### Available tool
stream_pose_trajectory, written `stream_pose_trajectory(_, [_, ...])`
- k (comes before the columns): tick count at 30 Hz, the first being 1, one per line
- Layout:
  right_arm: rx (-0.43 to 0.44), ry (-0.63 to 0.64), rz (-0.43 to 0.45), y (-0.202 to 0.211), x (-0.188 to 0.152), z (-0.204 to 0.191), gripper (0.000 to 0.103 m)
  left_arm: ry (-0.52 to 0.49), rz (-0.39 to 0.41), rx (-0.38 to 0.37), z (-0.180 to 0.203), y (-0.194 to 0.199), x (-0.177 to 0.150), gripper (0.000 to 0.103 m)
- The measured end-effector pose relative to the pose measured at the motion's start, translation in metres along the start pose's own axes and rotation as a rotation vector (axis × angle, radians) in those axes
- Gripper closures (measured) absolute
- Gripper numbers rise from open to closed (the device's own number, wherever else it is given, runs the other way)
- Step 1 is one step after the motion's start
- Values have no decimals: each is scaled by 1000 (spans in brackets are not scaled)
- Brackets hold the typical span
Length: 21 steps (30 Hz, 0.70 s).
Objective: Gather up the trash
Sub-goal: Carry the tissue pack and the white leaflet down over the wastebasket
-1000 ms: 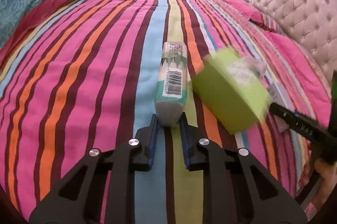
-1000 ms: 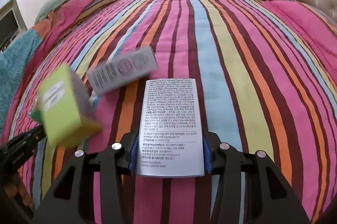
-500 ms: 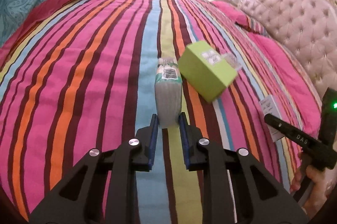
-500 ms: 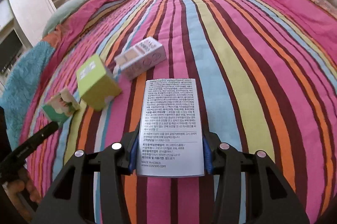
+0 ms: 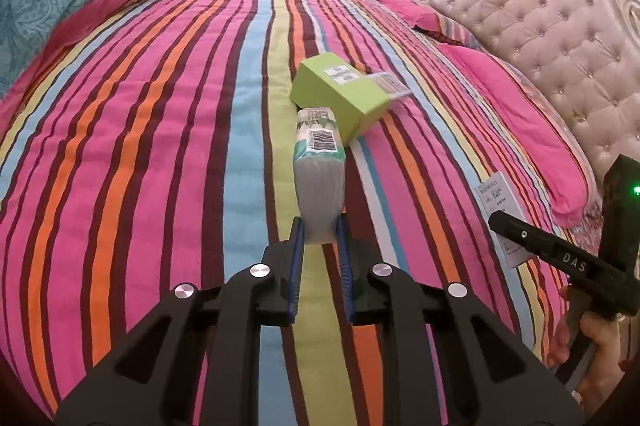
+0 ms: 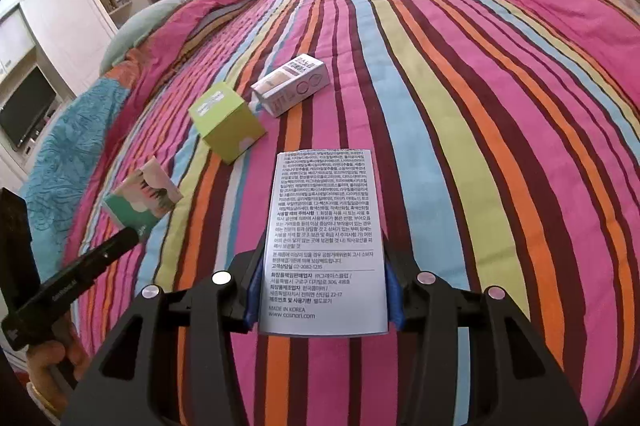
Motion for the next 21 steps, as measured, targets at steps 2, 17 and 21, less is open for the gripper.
stream_pose_trajectory(2, [17, -4, -1, 8, -8, 0, 58, -7, -3, -4, 4, 10, -10, 86])
stream_pose_trajectory(17, [85, 46, -1, 89, -91, -13, 58, -70, -23, -20, 29, 102, -91, 86])
stream_pose_trajectory(21, [99, 72, -8, 110, -118, -15, 58, -82, -40, -38, 36, 124, -117, 86])
Point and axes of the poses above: each gripper's, at about its wrist camera, not at the fingertips, and y roughly against the way its jaws point, z to its right, x to its top, the point moved 5 cm from there along -y, roughly the way its jaws point, and after that the axes turned 9 degrees about -x, right-handed, at the moved point
